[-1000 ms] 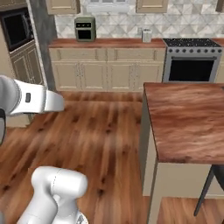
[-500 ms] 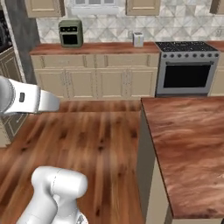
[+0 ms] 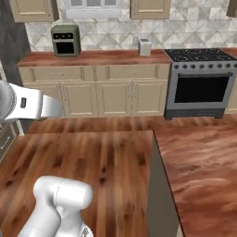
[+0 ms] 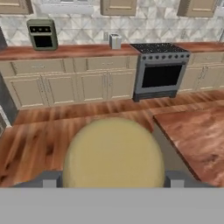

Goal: Retrieve the sausage and cheese from the fridge and place them on the cutting board on the counter.

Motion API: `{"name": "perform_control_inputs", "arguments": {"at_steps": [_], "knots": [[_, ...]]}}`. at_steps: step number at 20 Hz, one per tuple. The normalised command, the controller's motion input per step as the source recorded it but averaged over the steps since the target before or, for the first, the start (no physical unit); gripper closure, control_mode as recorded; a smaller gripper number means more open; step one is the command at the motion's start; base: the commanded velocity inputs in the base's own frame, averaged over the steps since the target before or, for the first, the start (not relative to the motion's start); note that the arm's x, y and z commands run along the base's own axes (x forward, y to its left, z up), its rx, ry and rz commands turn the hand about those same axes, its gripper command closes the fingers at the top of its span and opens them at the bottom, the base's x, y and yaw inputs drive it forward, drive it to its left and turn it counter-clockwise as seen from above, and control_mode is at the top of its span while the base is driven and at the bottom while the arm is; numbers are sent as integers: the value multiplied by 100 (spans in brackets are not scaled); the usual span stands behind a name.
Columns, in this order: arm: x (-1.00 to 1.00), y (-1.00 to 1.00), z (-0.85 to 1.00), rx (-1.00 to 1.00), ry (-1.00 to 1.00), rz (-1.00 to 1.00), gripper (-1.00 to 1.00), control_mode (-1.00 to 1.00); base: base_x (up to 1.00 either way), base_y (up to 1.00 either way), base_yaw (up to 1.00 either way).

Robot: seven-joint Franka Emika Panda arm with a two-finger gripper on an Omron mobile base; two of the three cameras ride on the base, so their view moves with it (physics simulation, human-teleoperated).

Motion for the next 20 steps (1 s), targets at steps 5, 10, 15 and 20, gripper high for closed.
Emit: {"name": "perform_control_inputs", "arguments": {"at_steps": [5,10,15,20], "knots": [[0,0,0,0,0,0,100,100,100,0,-9],[0,0,0,0,0,0,100,100,100,-6,-13],[0,0,0,0,0,0,100,100,97,-3,-35],[0,0,0,0,0,0,100,100,12,1,-86]]}}
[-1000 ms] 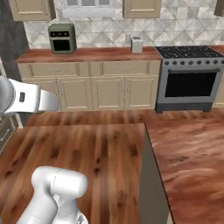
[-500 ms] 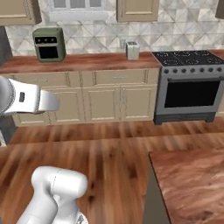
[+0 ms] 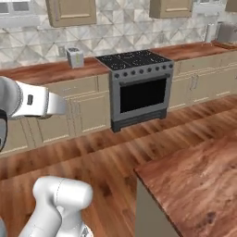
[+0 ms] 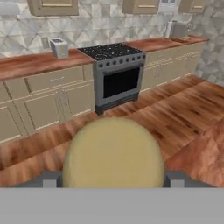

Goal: Retrieve the sausage and cheese from the fridge and place them on the cutting board on the counter.

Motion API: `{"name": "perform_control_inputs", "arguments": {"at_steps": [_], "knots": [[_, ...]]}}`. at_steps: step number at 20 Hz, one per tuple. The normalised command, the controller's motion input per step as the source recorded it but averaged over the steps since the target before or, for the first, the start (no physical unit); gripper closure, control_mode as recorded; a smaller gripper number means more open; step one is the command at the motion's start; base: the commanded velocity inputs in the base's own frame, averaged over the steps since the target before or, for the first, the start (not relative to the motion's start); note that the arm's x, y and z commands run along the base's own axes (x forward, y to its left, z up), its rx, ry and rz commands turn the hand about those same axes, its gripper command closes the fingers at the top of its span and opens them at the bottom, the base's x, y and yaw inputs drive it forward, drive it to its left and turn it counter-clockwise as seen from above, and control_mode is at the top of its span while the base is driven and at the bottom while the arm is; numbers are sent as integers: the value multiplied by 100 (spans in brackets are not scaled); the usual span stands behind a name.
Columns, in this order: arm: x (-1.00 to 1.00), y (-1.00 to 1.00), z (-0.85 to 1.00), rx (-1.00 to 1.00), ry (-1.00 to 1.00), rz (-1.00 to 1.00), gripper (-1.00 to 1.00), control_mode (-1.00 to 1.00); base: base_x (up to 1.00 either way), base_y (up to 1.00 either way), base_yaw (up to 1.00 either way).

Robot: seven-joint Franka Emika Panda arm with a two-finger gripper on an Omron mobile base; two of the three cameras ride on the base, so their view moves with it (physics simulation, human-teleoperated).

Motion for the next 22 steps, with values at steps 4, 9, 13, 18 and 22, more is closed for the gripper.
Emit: {"name": "perform_control_inputs", "arguments": {"at_steps": [4,9,13,18,22], "knots": [[0,0,0,0,0,0,100,100,0,2,-97],[0,0,0,0,0,0,100,100,37,39,-85],[0,0,0,0,0,0,100,100,85,98,-57],[0,0,0,0,0,0,100,100,64,100,-47],[0,0,0,0,0,0,100,100,74,76,-51]]}}
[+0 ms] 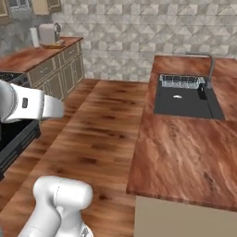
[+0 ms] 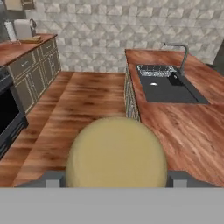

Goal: Retrieve the sausage and cheese from the fridge and place them on the cutting board on the counter.

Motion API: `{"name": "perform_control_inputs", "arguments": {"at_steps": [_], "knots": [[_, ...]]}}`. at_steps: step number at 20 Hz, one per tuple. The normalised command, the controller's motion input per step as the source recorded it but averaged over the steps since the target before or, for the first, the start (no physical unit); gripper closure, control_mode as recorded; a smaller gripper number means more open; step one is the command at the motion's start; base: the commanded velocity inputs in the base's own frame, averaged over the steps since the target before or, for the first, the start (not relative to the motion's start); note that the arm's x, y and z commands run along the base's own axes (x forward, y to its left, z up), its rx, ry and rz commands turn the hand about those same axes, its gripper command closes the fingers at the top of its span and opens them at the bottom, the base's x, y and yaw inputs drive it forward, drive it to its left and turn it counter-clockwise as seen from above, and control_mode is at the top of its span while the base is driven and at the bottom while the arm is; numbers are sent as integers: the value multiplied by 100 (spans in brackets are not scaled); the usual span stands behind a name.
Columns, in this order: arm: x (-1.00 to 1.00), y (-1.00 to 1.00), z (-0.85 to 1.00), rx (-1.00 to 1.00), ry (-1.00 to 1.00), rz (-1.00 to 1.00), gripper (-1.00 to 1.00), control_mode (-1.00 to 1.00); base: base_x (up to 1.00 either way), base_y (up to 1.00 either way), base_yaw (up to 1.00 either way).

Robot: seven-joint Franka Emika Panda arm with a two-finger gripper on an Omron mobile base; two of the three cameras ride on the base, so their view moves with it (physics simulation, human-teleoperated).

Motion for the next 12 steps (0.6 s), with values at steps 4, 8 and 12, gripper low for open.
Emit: {"name": "perform_control_inputs", "arguments": {"at_steps": [4,8,12], "knots": [[0,0,0,0,0,0,100,100,100,32,-39],[0,0,0,0,0,0,100,100,100,60,-30],[0,0,0,0,0,0,100,100,100,89,-27]]}}
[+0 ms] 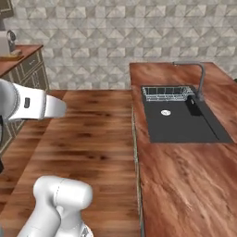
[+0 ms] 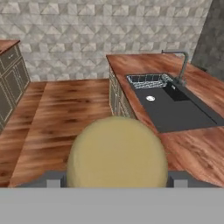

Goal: Retrieve the sausage and cheese from the fridge and place them on the cutting board on the counter.

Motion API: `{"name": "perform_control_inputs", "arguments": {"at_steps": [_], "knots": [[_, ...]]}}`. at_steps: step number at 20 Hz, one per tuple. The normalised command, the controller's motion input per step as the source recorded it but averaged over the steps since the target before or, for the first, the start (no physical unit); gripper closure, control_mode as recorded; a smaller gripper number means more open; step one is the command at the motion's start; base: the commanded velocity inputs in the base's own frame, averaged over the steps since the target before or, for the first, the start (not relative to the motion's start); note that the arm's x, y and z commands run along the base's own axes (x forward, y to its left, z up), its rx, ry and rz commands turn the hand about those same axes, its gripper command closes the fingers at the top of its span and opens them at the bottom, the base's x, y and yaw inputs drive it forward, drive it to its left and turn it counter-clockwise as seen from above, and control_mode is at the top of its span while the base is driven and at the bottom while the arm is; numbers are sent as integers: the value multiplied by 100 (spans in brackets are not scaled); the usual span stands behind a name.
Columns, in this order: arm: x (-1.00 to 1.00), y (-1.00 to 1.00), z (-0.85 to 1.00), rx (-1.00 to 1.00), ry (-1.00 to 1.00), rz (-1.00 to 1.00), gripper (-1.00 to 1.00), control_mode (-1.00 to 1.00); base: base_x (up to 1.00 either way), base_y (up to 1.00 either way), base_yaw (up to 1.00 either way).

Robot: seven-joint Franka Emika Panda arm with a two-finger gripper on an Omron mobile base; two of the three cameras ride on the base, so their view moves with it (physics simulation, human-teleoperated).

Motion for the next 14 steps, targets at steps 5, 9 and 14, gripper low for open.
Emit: {"name": "perform_control_inputs", "arguments": {"at_steps": [5,9,14], "knots": [[0,0,0,0,0,0,100,100,100,100,-24],[0,0,0,0,0,0,100,100,100,93,-26],[0,0,0,0,0,0,100,100,100,83,-31]]}}
